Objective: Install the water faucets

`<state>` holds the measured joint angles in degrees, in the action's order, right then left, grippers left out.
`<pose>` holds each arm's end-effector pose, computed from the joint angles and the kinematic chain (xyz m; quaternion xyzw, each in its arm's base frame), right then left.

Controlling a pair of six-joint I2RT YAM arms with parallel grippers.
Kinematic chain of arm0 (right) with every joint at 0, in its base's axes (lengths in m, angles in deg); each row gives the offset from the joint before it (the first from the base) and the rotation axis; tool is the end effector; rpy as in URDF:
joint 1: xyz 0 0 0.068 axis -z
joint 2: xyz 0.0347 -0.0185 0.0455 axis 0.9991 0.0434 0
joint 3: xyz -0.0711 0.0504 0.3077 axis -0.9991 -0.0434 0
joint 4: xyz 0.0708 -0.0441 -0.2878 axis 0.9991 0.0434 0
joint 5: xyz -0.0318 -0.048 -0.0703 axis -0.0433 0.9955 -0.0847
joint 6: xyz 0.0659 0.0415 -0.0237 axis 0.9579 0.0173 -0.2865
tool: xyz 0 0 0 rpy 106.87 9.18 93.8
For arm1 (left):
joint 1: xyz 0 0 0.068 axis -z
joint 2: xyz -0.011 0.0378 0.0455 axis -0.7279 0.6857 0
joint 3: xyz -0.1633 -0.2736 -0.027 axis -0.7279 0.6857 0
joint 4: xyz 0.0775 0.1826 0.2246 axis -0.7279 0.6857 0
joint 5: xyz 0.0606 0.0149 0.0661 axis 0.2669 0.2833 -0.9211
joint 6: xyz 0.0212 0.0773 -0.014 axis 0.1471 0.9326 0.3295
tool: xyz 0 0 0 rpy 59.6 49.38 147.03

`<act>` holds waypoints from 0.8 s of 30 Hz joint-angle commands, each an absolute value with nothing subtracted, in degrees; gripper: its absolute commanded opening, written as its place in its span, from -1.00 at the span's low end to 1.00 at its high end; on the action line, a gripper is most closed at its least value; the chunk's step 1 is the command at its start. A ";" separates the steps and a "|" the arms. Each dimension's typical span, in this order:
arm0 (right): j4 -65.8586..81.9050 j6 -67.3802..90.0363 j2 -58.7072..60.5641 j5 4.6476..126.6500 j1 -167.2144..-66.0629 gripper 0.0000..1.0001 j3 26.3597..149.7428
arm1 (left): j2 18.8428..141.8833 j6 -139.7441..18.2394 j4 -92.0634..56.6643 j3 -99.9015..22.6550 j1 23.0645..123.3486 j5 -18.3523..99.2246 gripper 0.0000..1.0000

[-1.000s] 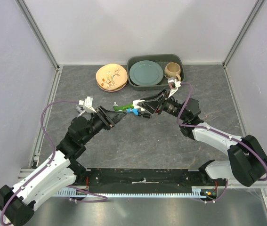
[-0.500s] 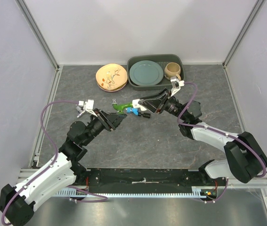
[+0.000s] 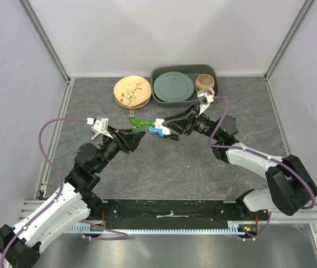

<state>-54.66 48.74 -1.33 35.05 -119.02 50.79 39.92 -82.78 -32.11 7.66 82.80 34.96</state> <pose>0.2636 0.2128 0.3281 -0.2105 0.5576 0.6251 0.5041 0.1585 -0.1197 0.3253 0.0326 0.6590 -0.4425 0.6073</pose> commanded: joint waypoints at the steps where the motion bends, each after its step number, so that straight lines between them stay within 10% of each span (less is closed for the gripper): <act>1: -54.10 45.30 -2.11 30.23 -120.29 -0.28 52.93 | 39.50 -77.65 -33.17 4.89 82.57 30.86 -0.96; 24: -29.67 34.31 -2.72 42.52 -123.63 0.43 59.52 | 40.64 -77.12 -33.00 4.63 82.57 24.97 -0.97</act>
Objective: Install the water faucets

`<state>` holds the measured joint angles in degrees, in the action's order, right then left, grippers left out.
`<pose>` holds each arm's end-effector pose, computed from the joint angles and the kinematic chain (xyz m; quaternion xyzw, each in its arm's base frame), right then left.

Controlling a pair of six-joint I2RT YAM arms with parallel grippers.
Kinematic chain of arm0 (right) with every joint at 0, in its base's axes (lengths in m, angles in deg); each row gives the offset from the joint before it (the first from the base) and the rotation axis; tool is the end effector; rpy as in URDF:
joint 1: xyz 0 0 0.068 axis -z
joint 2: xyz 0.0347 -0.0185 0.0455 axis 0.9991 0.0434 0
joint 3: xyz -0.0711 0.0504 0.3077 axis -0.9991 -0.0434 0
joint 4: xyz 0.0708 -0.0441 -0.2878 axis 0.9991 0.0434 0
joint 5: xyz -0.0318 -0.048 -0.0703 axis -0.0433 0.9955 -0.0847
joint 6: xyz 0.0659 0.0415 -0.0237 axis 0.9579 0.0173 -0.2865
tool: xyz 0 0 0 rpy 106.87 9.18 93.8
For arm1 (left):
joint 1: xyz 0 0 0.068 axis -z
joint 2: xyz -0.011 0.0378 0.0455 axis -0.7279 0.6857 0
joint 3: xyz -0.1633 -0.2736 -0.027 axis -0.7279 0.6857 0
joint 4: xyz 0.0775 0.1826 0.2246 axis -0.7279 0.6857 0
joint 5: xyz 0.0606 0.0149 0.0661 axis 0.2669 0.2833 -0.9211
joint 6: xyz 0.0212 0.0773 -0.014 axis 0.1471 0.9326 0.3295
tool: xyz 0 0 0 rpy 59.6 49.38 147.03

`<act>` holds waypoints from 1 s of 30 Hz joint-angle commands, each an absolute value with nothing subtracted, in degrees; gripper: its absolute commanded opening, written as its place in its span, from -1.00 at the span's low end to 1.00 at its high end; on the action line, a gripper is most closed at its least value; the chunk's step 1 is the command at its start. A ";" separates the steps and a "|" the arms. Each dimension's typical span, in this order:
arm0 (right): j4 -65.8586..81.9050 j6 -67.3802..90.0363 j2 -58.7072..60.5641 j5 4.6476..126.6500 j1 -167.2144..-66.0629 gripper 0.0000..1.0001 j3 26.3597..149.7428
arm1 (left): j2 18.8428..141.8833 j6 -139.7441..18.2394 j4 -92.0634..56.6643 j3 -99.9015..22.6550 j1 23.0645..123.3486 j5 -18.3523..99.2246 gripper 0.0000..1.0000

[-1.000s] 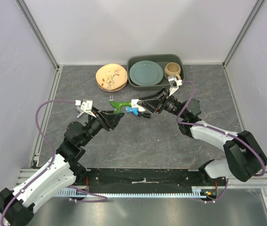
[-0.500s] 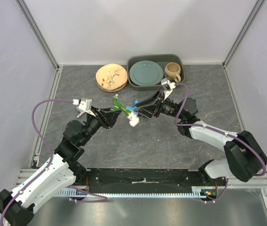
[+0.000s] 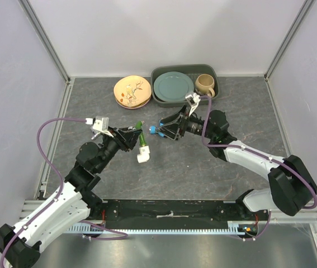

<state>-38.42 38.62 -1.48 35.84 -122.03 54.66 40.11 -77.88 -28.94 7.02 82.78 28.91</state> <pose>0.2659 0.2349 0.3198 -0.2471 0.6115 0.5787 0.4797 0.1639 -0.1143 0.3217 0.0226 0.6771 -0.3776 0.6312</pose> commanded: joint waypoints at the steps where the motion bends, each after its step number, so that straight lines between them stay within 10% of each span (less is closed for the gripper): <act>1: -28.53 34.22 -2.11 44.27 -124.07 0.44 60.05 | 40.99 -77.47 -33.52 4.89 82.57 24.10 -0.96; 30: -14.37 32.38 3.43 74.33 -144.99 0.51 62.07 | 47.15 -85.38 -40.65 6.83 82.57 16.35 -0.97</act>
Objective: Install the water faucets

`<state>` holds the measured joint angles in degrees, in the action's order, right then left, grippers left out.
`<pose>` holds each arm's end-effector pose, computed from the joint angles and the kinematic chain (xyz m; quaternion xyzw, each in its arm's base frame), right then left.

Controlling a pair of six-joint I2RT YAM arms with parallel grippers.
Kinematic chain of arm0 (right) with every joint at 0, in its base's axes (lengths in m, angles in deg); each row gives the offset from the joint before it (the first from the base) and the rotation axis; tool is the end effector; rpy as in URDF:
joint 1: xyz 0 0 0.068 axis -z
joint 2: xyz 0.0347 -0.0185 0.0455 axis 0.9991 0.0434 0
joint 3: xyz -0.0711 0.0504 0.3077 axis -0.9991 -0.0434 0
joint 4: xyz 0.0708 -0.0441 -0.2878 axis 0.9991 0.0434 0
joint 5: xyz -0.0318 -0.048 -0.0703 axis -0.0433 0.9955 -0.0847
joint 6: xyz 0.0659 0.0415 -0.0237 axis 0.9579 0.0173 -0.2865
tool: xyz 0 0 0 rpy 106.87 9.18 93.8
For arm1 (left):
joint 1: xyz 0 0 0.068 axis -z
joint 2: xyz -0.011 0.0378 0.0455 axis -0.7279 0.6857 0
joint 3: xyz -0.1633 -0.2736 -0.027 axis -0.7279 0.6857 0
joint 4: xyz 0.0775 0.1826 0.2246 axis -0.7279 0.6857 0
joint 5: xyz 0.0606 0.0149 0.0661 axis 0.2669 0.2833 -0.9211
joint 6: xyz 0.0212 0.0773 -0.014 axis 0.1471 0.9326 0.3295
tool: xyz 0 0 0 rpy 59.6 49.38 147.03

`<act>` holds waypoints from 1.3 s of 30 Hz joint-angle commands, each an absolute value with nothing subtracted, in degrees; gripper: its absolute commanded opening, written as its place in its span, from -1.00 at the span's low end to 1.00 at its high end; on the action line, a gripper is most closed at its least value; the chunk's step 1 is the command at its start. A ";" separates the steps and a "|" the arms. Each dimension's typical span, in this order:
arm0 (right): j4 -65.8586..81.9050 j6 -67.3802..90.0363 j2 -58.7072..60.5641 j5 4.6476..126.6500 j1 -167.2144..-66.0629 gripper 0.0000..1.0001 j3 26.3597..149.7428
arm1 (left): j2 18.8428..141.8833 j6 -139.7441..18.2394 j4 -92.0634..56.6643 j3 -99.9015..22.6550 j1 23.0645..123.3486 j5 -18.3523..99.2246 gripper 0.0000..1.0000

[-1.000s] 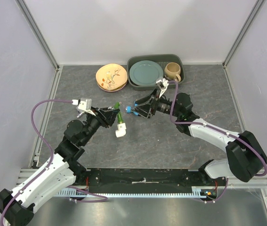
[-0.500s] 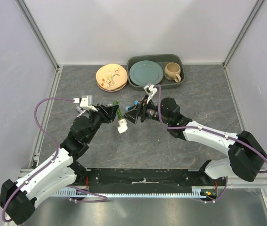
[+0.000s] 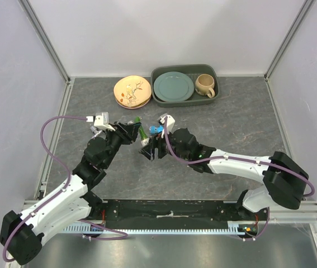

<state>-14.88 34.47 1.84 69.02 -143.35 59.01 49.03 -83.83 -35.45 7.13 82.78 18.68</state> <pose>0.2116 0.3211 0.2736 -0.1978 0.7575 0.4444 0.4354 0.1943 -0.1210 0.3068 -0.0761 0.6896 -0.3478 0.6307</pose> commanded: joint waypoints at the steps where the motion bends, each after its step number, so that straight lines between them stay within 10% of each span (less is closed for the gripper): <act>1: -13.93 31.94 3.78 74.78 -145.17 0.50 62.68 | 46.62 -85.47 -40.64 7.09 82.57 16.27 -0.97; 13: -17.79 34.92 2.91 73.39 -145.78 -1.00 60.94 | 40.03 -84.24 -42.92 11.04 82.57 19.69 -0.97; 30: -33.62 46.26 -9.22 57.29 -140.69 -1.00 56.18 | 25.17 -86.17 -63.40 30.12 82.57 19.25 -0.96; 39: -29.75 43.80 -10.28 55.98 -140.69 -1.00 58.47 | 29.56 -86.96 -66.22 30.12 82.48 24.00 -0.30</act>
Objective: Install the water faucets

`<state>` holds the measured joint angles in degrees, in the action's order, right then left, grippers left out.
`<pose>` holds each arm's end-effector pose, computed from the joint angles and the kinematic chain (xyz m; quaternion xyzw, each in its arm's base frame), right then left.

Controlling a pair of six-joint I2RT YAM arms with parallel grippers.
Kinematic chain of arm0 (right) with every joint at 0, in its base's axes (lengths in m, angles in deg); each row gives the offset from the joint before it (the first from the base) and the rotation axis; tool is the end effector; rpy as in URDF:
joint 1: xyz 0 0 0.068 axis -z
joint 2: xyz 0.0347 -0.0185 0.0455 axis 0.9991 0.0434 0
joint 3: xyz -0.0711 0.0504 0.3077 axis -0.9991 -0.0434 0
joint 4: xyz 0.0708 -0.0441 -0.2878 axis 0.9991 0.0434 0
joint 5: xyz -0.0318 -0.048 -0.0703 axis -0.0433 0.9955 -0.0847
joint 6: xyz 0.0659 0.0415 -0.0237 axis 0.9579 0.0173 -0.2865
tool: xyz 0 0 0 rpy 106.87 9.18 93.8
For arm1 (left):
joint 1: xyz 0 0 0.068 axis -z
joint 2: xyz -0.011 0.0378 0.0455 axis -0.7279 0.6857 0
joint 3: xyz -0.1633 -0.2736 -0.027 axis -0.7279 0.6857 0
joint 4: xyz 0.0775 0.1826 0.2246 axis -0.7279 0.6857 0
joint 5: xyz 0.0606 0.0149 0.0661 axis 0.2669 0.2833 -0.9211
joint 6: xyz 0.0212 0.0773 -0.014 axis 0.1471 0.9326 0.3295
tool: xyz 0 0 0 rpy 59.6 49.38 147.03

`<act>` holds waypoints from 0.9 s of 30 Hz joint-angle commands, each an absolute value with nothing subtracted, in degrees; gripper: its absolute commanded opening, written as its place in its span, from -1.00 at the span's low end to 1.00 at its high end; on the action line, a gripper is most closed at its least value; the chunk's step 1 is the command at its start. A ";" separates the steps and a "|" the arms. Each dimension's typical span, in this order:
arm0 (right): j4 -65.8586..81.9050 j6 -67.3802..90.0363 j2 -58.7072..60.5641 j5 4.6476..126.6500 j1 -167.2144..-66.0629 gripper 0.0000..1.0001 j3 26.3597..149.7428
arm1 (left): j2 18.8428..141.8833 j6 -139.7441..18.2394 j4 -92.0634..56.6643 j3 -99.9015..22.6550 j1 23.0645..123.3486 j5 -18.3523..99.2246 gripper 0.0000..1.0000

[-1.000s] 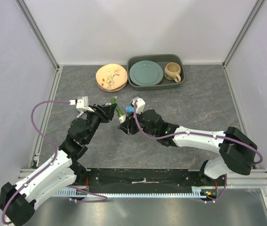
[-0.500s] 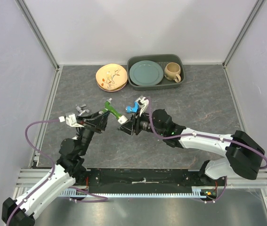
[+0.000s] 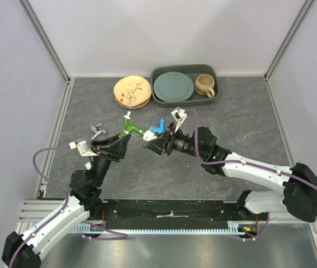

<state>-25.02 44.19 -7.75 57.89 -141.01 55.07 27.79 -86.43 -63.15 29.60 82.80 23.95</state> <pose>0.1902 0.2885 0.3283 -0.1785 0.6674 0.5844 0.4256 0.1254 -0.0789 0.2680 -0.0668 0.5081 -0.4831 0.7099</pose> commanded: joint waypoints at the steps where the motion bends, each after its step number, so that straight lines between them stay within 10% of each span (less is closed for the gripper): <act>1: -29.40 43.80 -10.28 56.06 -140.69 -1.00 58.65 | 29.91 -87.05 -66.22 30.29 82.48 23.83 -0.25; 18: -21.23 36.95 -12.65 59.66 -140.60 -1.00 60.23 | 28.34 -89.08 -46.99 23.71 82.39 25.58 0.47; 27: -21.31 35.10 -13.62 56.86 -140.69 -1.00 59.97 | 31.05 -87.84 -40.02 19.13 82.39 25.23 0.28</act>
<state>-17.67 37.00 -11.55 58.50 -140.59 56.95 28.88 -88.37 -42.23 21.08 82.72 25.04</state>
